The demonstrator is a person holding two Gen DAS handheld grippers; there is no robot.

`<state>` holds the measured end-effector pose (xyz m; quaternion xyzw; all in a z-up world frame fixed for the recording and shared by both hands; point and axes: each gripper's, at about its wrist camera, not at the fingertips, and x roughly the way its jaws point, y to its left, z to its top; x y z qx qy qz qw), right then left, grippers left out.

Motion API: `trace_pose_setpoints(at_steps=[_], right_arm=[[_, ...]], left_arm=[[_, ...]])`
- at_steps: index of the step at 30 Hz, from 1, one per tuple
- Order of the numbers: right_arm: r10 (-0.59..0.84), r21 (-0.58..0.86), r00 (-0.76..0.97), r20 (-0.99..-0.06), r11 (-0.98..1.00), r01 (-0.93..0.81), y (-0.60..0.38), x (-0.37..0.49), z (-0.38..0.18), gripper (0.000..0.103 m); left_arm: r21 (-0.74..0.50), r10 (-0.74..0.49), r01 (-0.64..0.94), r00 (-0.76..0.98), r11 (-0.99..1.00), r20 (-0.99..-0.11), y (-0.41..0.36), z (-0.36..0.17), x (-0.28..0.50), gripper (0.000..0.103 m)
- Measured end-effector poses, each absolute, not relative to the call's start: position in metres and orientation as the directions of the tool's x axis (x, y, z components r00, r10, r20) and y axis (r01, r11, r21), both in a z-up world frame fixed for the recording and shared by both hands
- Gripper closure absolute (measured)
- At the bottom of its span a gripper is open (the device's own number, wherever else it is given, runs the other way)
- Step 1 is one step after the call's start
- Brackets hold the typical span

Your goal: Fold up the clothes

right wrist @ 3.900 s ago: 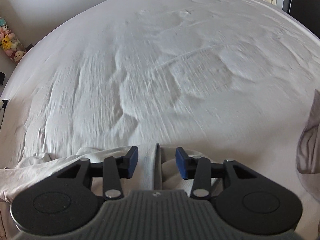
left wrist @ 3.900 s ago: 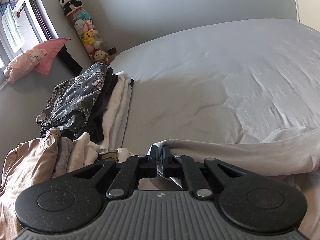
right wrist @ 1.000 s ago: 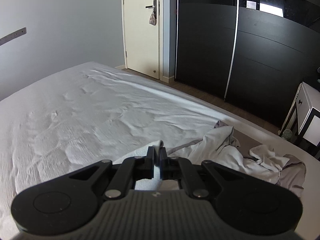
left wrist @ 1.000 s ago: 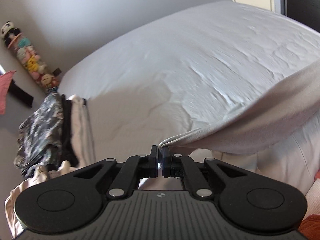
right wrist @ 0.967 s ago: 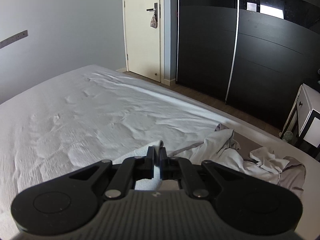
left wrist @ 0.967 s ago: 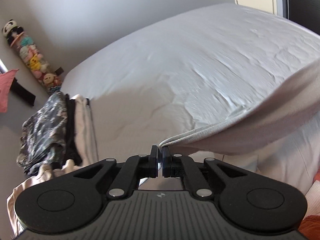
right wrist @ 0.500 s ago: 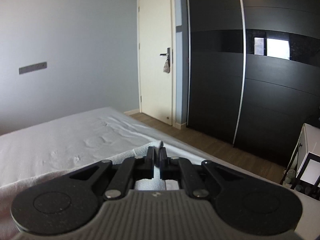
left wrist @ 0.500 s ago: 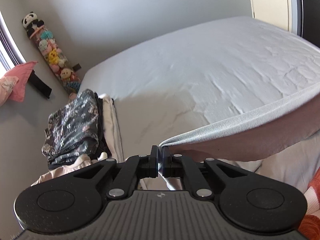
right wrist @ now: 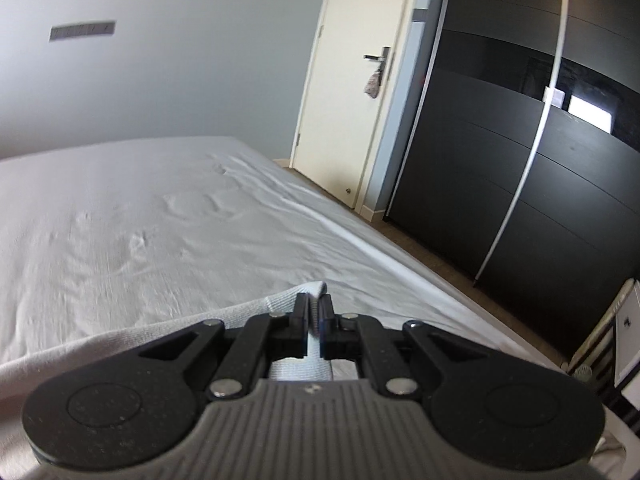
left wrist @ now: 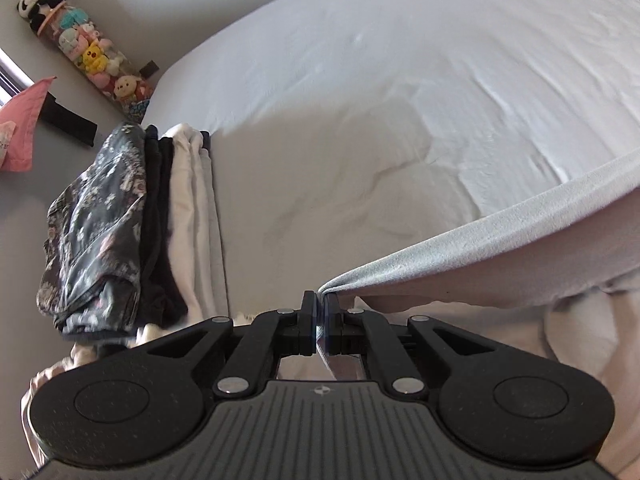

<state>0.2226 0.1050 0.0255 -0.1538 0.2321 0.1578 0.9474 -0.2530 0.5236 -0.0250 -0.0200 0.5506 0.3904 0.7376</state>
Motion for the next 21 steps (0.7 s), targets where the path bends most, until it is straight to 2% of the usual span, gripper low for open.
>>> trace_pose_setpoints(at_steps=[9, 17, 20, 21], right_arm=[[0.174, -0.309, 0.835, -0.522, 0.874, -0.375, 0.213, 0.286, -0.042, 0.098], [0.106, -0.38, 0.839, -0.534, 0.856, -0.35, 0.268, 0.331, -0.092, 0.098], [0.094, -0.393, 0.83, -0.55, 0.848, -0.356, 0.281, 0.338, -0.11, 0.098], [0.092, -0.395, 0.827, -0.555, 0.846, -0.359, 0.285, 0.339, -0.114, 0.098]], left_arm=[[0.455, 0.549, -0.574, -0.011, 0.681, -0.835, 0.596, -0.069, -0.187, 0.099], [0.433, 0.525, -0.578, -0.008, 0.692, -0.851, 0.637, -0.105, -0.144, 0.098], [0.428, 0.536, -0.593, 0.007, 0.681, -0.844, 0.645, -0.113, -0.136, 0.093], [0.434, 0.545, -0.593, 0.01, 0.678, -0.838, 0.646, -0.115, -0.136, 0.087]])
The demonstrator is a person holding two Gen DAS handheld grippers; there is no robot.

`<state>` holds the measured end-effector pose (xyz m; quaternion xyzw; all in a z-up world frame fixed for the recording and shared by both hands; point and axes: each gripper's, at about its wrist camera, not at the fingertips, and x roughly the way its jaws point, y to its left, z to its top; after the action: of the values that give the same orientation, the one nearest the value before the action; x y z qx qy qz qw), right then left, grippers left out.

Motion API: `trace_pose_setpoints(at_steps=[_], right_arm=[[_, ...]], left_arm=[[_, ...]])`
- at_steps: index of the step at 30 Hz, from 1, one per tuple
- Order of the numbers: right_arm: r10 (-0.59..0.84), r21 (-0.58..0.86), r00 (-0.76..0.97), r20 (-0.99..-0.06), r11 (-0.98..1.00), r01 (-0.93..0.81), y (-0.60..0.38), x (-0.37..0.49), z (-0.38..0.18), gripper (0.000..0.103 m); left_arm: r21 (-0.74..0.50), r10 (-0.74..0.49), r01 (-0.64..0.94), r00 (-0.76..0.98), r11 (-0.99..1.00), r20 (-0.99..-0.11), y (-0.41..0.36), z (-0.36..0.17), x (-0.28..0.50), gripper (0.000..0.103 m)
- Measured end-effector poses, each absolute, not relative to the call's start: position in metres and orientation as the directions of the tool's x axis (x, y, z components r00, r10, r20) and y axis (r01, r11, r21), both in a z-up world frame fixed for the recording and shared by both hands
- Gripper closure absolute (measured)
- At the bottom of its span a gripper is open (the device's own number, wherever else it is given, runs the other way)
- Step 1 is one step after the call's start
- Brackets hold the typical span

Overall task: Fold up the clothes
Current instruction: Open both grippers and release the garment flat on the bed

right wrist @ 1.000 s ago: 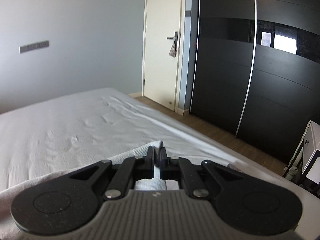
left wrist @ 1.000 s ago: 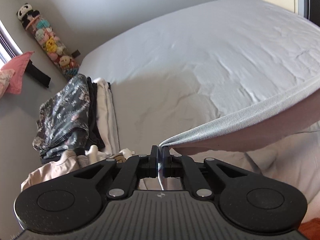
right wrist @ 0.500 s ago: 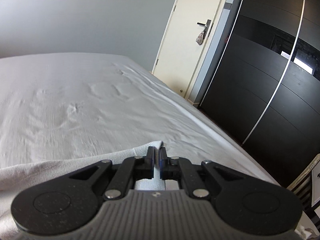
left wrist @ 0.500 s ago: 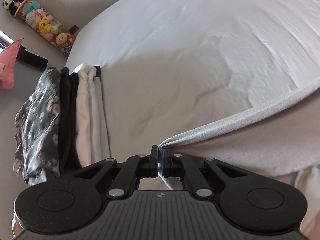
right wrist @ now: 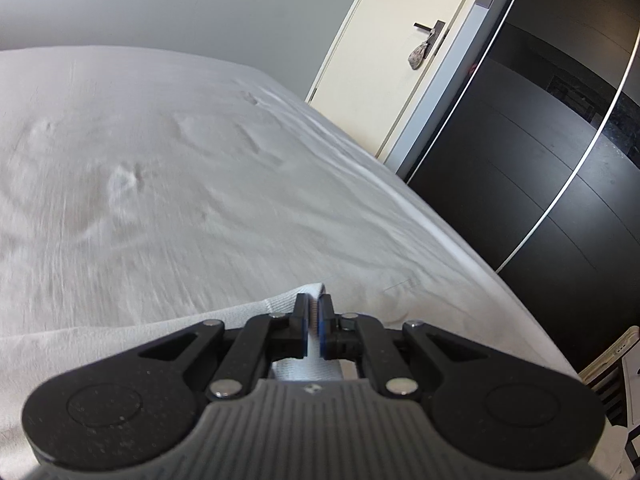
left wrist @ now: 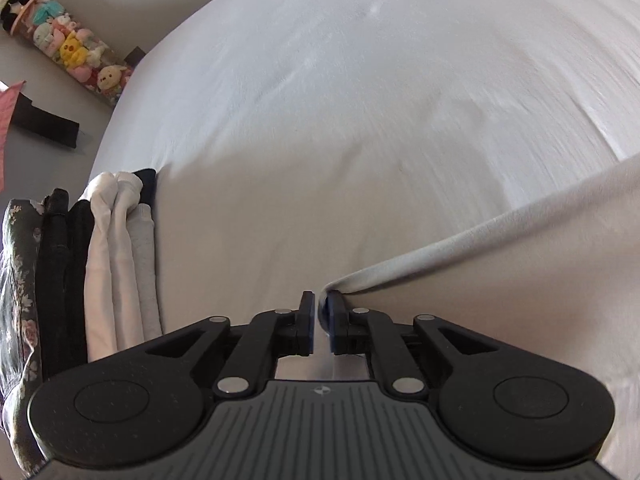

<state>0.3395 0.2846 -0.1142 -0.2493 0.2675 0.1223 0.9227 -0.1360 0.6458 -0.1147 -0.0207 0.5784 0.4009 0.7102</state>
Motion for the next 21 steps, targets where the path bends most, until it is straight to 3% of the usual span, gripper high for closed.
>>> trace_pose_setpoints(at_steps=[1, 5, 7, 8, 12, 21], right_arm=[[0.095, -0.39, 0.824, -0.559, 0.847, -0.361, 0.286, 0.34, -0.117, 0.097], [0.108, -0.351, 0.816, -0.568, 0.865, -0.359, 0.285, 0.341, -0.117, 0.095], [0.112, -0.331, 0.813, -0.571, 0.875, -0.353, 0.282, 0.341, -0.115, 0.08], [0.115, -0.32, 0.813, -0.57, 0.881, -0.349, 0.279, 0.338, -0.112, 0.078], [0.138, -0.291, 0.813, -0.566, 0.889, -0.354, 0.268, 0.328, -0.096, 0.078], [0.249, -0.164, 0.785, -0.568, 0.9, -0.404, 0.245, 0.281, -0.044, 0.076]], left_arm=[[0.443, 0.558, -0.596, 0.009, 0.669, -0.83, 0.647, -0.116, -0.136, 0.078], [0.425, 0.58, -0.634, 0.046, 0.646, -0.813, 0.648, -0.108, -0.142, 0.067], [0.398, 0.585, -0.656, 0.081, 0.641, -0.807, 0.644, -0.099, -0.149, 0.066], [0.387, 0.589, -0.667, 0.097, 0.636, -0.802, 0.641, -0.094, -0.152, 0.065], [0.341, 0.603, -0.698, 0.162, 0.63, -0.781, 0.628, -0.071, -0.169, 0.055], [0.303, 0.588, -0.647, 0.282, 0.7, -0.758, 0.574, -0.048, -0.191, 0.047]])
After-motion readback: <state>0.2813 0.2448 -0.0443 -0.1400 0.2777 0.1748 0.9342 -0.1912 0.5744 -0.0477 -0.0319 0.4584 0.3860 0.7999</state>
